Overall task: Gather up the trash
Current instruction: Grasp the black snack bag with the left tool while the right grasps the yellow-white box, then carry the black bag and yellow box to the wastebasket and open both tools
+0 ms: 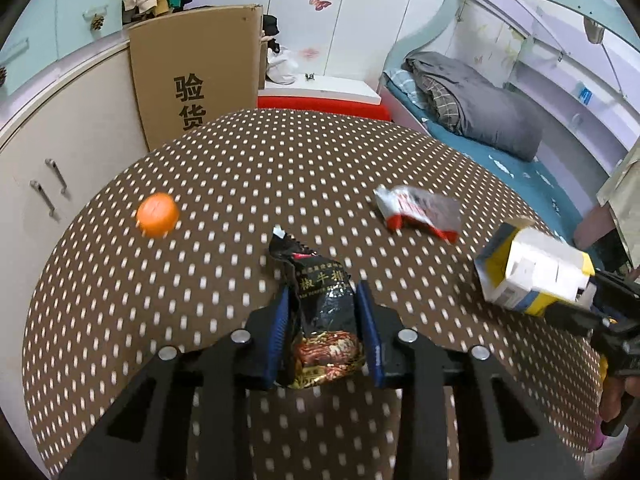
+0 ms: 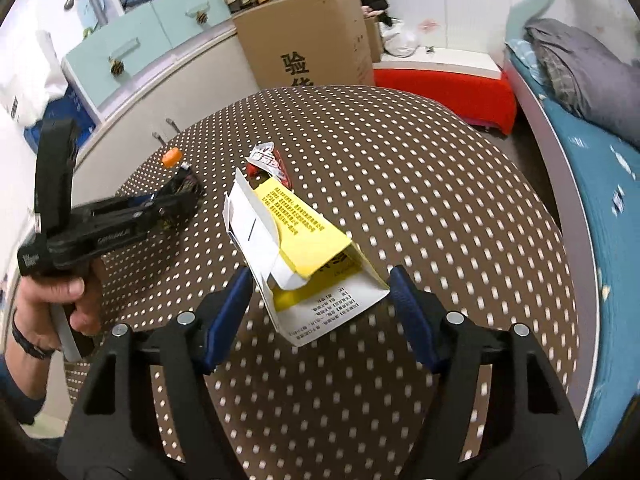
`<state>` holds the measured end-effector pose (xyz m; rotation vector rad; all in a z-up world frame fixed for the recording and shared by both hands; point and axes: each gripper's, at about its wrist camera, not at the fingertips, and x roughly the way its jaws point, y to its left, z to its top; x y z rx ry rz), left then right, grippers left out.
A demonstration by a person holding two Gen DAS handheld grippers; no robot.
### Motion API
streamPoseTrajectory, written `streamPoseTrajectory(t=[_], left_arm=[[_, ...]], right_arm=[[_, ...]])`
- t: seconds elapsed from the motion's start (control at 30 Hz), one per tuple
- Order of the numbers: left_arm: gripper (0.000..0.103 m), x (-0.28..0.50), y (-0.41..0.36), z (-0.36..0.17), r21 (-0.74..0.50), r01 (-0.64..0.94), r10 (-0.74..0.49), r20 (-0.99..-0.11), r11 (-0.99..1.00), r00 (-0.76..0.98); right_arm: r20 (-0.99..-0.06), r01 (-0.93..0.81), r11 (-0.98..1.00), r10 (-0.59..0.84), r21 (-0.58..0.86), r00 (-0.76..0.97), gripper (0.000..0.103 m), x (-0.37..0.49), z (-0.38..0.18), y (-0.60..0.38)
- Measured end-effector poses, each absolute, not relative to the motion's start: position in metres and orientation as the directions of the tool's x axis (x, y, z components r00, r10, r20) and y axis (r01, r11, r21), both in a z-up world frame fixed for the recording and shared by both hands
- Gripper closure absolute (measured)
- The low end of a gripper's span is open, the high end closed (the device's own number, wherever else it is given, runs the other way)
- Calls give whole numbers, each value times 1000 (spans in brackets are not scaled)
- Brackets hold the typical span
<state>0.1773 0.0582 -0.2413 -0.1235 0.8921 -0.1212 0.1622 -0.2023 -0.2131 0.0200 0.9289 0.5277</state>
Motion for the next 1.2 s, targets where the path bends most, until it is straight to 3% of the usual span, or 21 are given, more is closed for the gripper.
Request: streamPoseTrajectory(t=[0.47,0.5,0.53,0.67,1.2], left_arm=[[70,120,34,-243,-176,107,-205,-774,979,600],[71,118,34,-243,-176,112,-208,-773,978,599],[71,117,33,-242,-179,114,-212,-772,977,599],[71,114,33,-237,-186,125,-223,-768,975,601],[71,130,-43,-183,-220,279,-351,-694,935,628]], right_arm=[[-811,-535,836,394,121,432,23,149,-229,-176],[-808,-544,833,387,101,444,25,147,-229,-173],[-806,-545,833,386,95,449,36,146,-228,-172],[-772,-518,834,451,188,447,45,142,-222,-182],[-598,-355,854,519,380,611,47,130,-163,-299]])
